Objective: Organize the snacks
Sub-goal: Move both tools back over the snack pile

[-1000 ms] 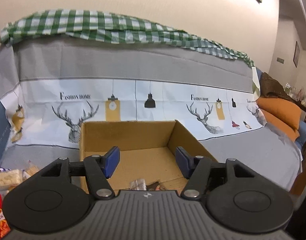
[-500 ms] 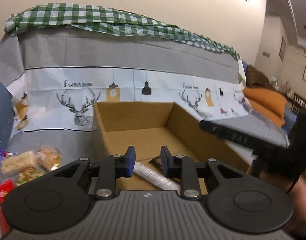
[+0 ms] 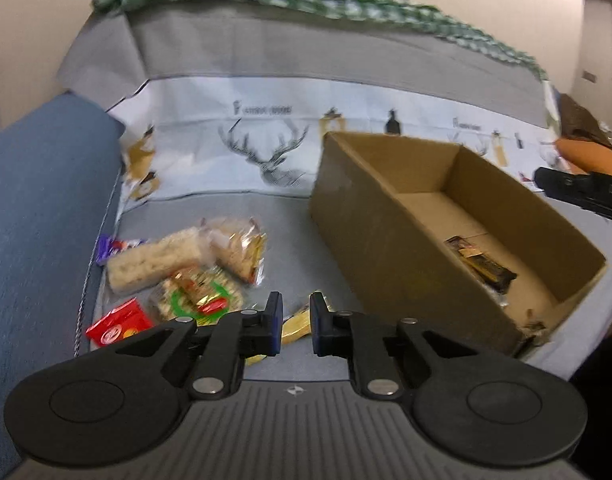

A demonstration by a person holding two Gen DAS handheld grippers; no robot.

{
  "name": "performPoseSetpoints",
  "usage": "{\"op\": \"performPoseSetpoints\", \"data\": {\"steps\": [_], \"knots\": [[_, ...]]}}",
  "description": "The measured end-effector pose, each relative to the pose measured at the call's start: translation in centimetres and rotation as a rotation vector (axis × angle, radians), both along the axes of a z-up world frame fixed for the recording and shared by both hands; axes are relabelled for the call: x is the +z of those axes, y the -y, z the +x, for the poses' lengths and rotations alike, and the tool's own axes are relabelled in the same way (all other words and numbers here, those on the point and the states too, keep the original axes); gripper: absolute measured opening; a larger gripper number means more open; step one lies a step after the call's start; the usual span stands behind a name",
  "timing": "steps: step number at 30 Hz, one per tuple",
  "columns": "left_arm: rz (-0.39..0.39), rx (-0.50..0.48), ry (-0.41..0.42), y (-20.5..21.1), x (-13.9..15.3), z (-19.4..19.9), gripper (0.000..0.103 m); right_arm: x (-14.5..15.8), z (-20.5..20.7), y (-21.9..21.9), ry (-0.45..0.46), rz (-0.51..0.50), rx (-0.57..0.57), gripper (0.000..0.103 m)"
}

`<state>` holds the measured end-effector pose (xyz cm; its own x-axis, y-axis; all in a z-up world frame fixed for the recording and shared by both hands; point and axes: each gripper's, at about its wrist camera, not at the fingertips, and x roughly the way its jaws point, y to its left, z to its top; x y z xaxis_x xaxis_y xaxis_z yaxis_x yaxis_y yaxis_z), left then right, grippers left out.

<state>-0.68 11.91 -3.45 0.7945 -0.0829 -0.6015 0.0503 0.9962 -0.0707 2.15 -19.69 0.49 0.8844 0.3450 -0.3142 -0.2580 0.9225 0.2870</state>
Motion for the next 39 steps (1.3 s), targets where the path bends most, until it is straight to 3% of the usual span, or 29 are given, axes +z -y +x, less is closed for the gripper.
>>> {"op": "performPoseSetpoints", "data": {"steps": [4,6,7,9,11,14,16,18,22,24,26,28,32,36,39], "knots": [[-0.033,0.152,-0.074,-2.5,-0.8,0.9,0.016,0.1,-0.1,-1.9,-0.007,-0.027,0.032,0.032],[-0.012,0.255,-0.142,-3.7,-1.4,1.5,0.021,0.2,-0.1,-2.7,-0.012,-0.032,0.046,0.032],[0.011,0.296,-0.184,-4.1,-1.9,1.9,0.024,0.2,-0.1,-3.1,-0.014,-0.032,0.052,0.032],[0.08,0.367,-0.275,-4.6,-2.9,3.0,0.044,0.4,-0.3,-3.8,-0.017,-0.029,0.067,0.032],[0.151,0.42,-0.336,-4.8,-3.8,3.6,0.055,0.4,-0.5,-4.6,-0.019,-0.027,0.087,0.033],[0.232,0.445,-0.408,-4.8,-5.0,4.5,0.056,0.5,-0.8,-5.8,-0.018,-0.035,0.124,0.034],[0.26,0.461,-0.413,-4.8,-5.2,4.8,0.054,0.6,-1.0,-6.6,-0.017,-0.044,0.146,0.037],[0.254,0.469,-0.411,-5.0,-5.2,4.8,0.035,0.6,-1.2,-7.3,-0.016,-0.055,0.169,0.039],[0.252,0.501,-0.394,-5.3,-4.6,4.4,0.014,0.8,-1.6,-8.6,-0.017,-0.067,0.218,0.043],[0.205,0.531,-0.353,-5.9,-3.9,3.8,0.006,0.9,-2.0,-9.3,-0.016,-0.081,0.251,0.043],[0.104,0.538,-0.289,-6.9,-2.7,3.1,0.005,1.0,-2.5,-10.0,-0.008,-0.1,0.284,0.043],[-0.037,0.503,-0.194,-7.9,-1.4,2.0,0.005,1.1,-3.0,-10.8,0.004,-0.119,0.317,0.043],[-0.221,0.371,-0.092,-8.5,-0.1,0.1,0.005,1.2,-4.2,-13.1,0.047,-0.171,0.398,0.043],[-0.303,0.284,-0.122,-8.5,-0.3,0.5,0.005,0.9,-5.0,-15.5,0.039,-0.188,0.483,0.038],[-0.305,0.291,-0.192,-8.1,-1.0,1.5,0.007,0.3,-5.1,-17.0,0.002,-0.201,0.529,0.033]]}}
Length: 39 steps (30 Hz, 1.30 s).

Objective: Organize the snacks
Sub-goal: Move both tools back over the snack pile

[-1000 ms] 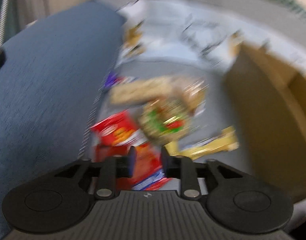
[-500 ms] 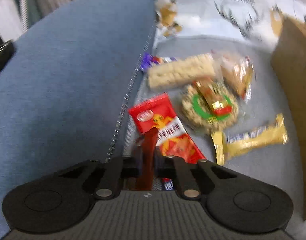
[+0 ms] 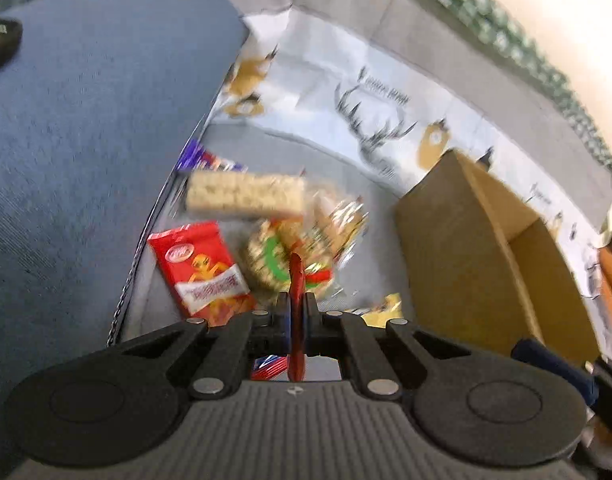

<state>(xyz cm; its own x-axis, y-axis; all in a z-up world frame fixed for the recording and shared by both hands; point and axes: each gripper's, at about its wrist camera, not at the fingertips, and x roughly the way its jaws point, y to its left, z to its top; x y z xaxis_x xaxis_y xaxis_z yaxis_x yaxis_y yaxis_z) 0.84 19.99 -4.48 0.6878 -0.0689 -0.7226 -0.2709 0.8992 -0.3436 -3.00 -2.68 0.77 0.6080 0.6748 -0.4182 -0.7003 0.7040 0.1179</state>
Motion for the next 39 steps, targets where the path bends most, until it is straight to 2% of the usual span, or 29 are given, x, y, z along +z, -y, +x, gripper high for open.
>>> {"op": "performPoseSetpoints", "data": {"steps": [2,3,4,6,8,9,11,13,15,17,18,21,25,28,30,31,33,35,37,38,39], "knots": [[0.01,-0.009,-0.06,0.1,-0.7,0.9,0.009,-0.6,0.3,-0.9,-0.029,-0.027,0.013,0.033],[0.032,-0.001,-0.07,0.1,-1.1,1.2,0.013,-0.9,0.5,-1.2,-0.049,-0.036,0.013,0.033],[0.054,0.009,-0.061,0.3,-0.9,1.1,0.017,-1.3,0.9,-1.5,-0.073,-0.044,0.009,0.033],[0.083,0.014,-0.02,0.7,-0.3,0.7,0.037,-2.2,1.7,-2.1,-0.139,-0.06,-0.004,0.034],[0.102,0.033,0.046,1.0,0.9,-0.1,0.042,-3.1,2.6,-2.5,-0.205,-0.068,-0.026,0.035],[0.096,0.032,0.076,0.8,1.4,-0.4,0.051,-3.6,2.9,-2.7,-0.23,-0.068,-0.034,0.037],[0.098,0.002,0.144,0.7,3.2,-0.9,0.059,-4.6,3.6,-3.2,-0.283,-0.074,-0.048,0.039],[0.198,-0.009,0.209,0.7,5.7,-0.9,0.065,-5.5,4.3,-3.4,-0.328,-0.078,-0.063,0.041],[0.262,-0.004,0.28,0.0,8.6,-1.2,0.075,-6.1,5.0,-3.8,-0.358,-0.081,-0.067,0.043],[0.322,0.021,0.345,-1.1,11.6,-1.3,0.079,-6.5,5.5,-4.2,-0.373,-0.083,-0.068,0.044],[0.381,0.047,0.361,-1.5,12.9,-1.0,0.081,-6.6,5.7,-4.4,-0.375,-0.082,-0.067,0.047],[0.568,0.125,0.384,-2.7,15.3,0.1,0.083,-6.8,6.4,-4.8,-0.389,-0.083,-0.07,0.052],[0.655,0.148,0.307,-5.0,14.2,2.0,0.083,-7.3,7.6,-5.1,-0.428,-0.076,-0.088,0.06],[0.6,0.216,0.166,-6.9,12.9,1.5,0.083,-7.7,8.2,-5.1,-0.467,-0.047,-0.112,0.063],[0.548,0.288,0.125,-7.0,13.4,-0.2,0.084,-8.0,8.7,-5.0,-0.496,-0.029,-0.132,0.066],[0.55,0.316,0.155,-6.3,14.3,-1.7,0.085,-8.1,9.0,-5.1,-0.508,-0.023,-0.141,0.066],[0.6,0.344,0.252,-4.2,15.7,-4.4,0.092,-8.4,9.5,-5.2,-0.52,-0.015,-0.161,0.066],[0.619,0.287,0.295,-1.7,15.8,-5.6,0.092,-8.6,10.1,-5.3,-0.526,-0.005,-0.188,0.067],[0.545,0.162,0.296,0.2,14.7,-5.6,0.081,-9.0,10.9,-5.4,-0.539,0.004,-0.224,0.068],[0.482,0.113,0.276,0.7,13.7,-5.1,0.064,-9.1,11.3,-5.4,-0.545,0.006,-0.238,0.068],[0.41,0.067,0.221,1.1,12.1,-4.3,0.045,-9.4,11.7,-5.5,-0.548,0.003,-0.255,0.068]]}}
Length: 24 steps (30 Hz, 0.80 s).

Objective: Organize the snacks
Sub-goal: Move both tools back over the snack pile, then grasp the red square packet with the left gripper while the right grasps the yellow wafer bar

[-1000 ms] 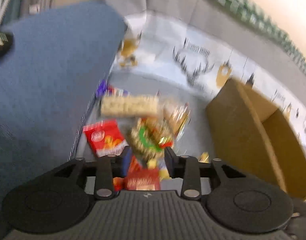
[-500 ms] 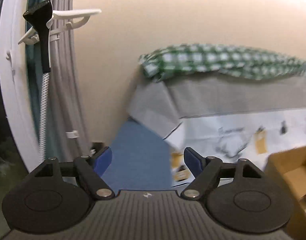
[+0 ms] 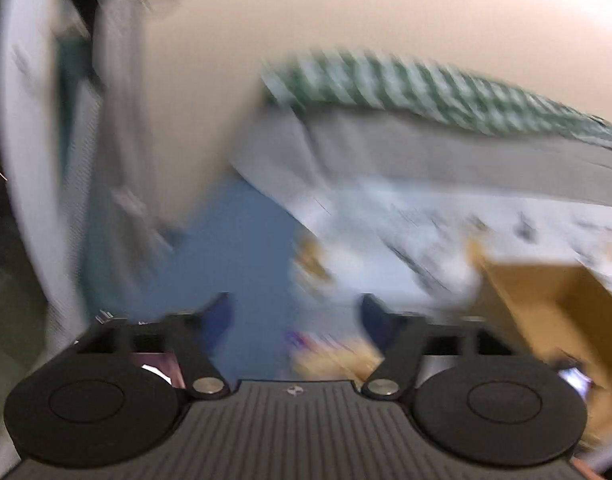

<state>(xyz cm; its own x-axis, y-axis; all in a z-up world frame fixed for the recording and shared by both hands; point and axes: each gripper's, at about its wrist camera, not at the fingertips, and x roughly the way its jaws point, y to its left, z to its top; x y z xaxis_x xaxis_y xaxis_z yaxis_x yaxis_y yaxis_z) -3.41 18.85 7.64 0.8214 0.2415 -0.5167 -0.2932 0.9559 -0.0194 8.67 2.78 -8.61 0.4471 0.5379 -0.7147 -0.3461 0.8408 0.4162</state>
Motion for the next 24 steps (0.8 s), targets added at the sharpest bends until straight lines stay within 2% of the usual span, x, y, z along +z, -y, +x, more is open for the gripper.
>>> {"op": "performPoseSetpoints", "data": {"steps": [2,4,7,9,10,12,13,14,15,20,24], "knots": [[-0.087,-0.024,-0.114,0.4,-3.2,1.8,0.021,-0.5,0.6,-0.2,-0.01,-0.018,-0.022,0.068],[-0.147,-0.005,-0.205,0.5,-6.1,3.3,0.021,-0.9,1.1,-0.5,-0.013,-0.027,-0.031,0.067],[-0.122,0.019,-0.296,0.8,-9.6,5.7,0.021,-1.0,1.2,-1.3,0.03,-0.065,-0.019,0.067],[-0.129,0.04,-0.326,0.4,-11.6,6.6,0.021,-1.0,1.1,-1.9,0.061,-0.106,0.0,0.061],[-0.139,0.047,-0.329,0.2,-12.1,6.8,0.021,-1.0,0.9,-2.1,0.081,-0.128,0.012,0.058],[-0.152,0.055,-0.324,-0.4,-12.8,6.5,0.022,-1.0,0.7,-2.6,0.122,-0.172,0.036,0.037],[-0.165,0.055,-0.325,-0.6,-12.8,6.3,0.022,-0.9,0.5,-2.7,0.138,-0.188,0.045,0.033],[-0.169,0.047,-0.315,-0.7,-12.6,6.3,0.024,-0.9,0.5,-2.8,0.146,-0.196,0.05,0.022],[-0.167,0.039,-0.307,-0.5,-12.7,5.9,0.031,-0.8,0.5,-2.7,0.152,-0.202,0.049,0.016],[-0.145,0.043,-0.314,-0.1,-12.5,5.7,0.034,0.2,0.0,-2.2,0.192,-0.23,0.065,0.014],[-0.132,0.012,-0.29,0.4,-12.5,5.9,0.042,1.0,-1.0,-1.6,0.204,-0.272,0.113,0.014]]}}
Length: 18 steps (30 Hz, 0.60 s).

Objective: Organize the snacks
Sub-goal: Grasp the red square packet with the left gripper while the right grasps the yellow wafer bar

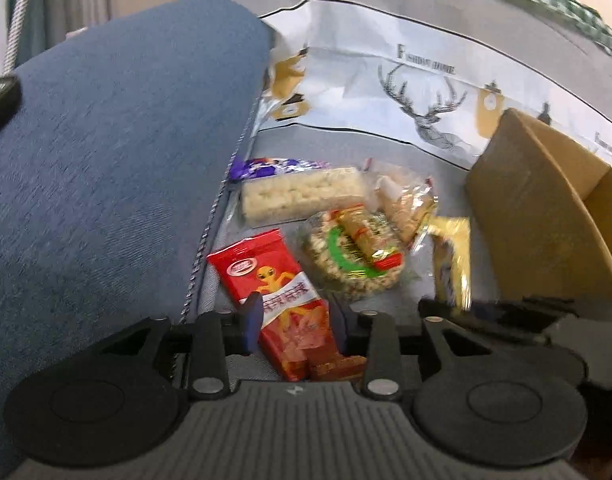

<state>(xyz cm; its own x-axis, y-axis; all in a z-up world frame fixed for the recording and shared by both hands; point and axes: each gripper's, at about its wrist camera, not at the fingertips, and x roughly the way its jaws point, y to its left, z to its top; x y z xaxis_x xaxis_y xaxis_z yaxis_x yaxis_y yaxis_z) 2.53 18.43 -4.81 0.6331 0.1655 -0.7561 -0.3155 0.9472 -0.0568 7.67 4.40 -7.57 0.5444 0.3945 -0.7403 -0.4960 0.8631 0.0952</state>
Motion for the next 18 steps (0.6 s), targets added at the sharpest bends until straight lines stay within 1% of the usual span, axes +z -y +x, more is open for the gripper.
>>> {"op": "performPoseSetpoints", "data": {"steps": [3,5,7,8,9,10,13,15,18], "knots": [[0.007,-0.012,-0.003,0.3,-0.2,0.3,0.043,-0.1,-0.7,0.3,-0.057,-0.021,0.029,0.014],[0.005,-0.006,-0.026,0.2,-0.5,0.5,0.043,-0.3,-1.4,0.6,-0.083,-0.04,0.039,0.014],[-0.02,-0.005,-0.035,-0.1,-0.6,0.5,0.047,-0.2,-2.2,0.9,-0.095,-0.051,0.046,0.014],[-0.04,-0.01,-0.04,-0.2,-0.6,0.4,0.053,-0.2,-2.6,1.1,-0.101,-0.049,0.054,0.014],[-0.062,-0.019,-0.049,-0.4,-0.7,0.4,0.055,-0.1,-3.2,1.4,-0.107,-0.044,0.06,0.014],[-0.078,-0.029,-0.057,-0.5,-0.7,0.3,0.055,0.0,-3.6,1.6,-0.111,-0.043,0.069,0.014],[-0.084,-0.056,-0.057,-0.2,-0.2,-0.2,0.058,0.0,-4.8,2.1,-0.127,-0.047,0.088,0.014],[-0.119,-0.088,-0.08,0.0,-0.2,-0.5,0.062,0.0,-5.3,2.5,-0.146,-0.041,0.1,0.014],[-0.153,-0.14,-0.121,0.6,-0.3,-0.9,0.063,0.0,-6.1,2.9,-0.17,-0.021,0.111,0.014]]}}
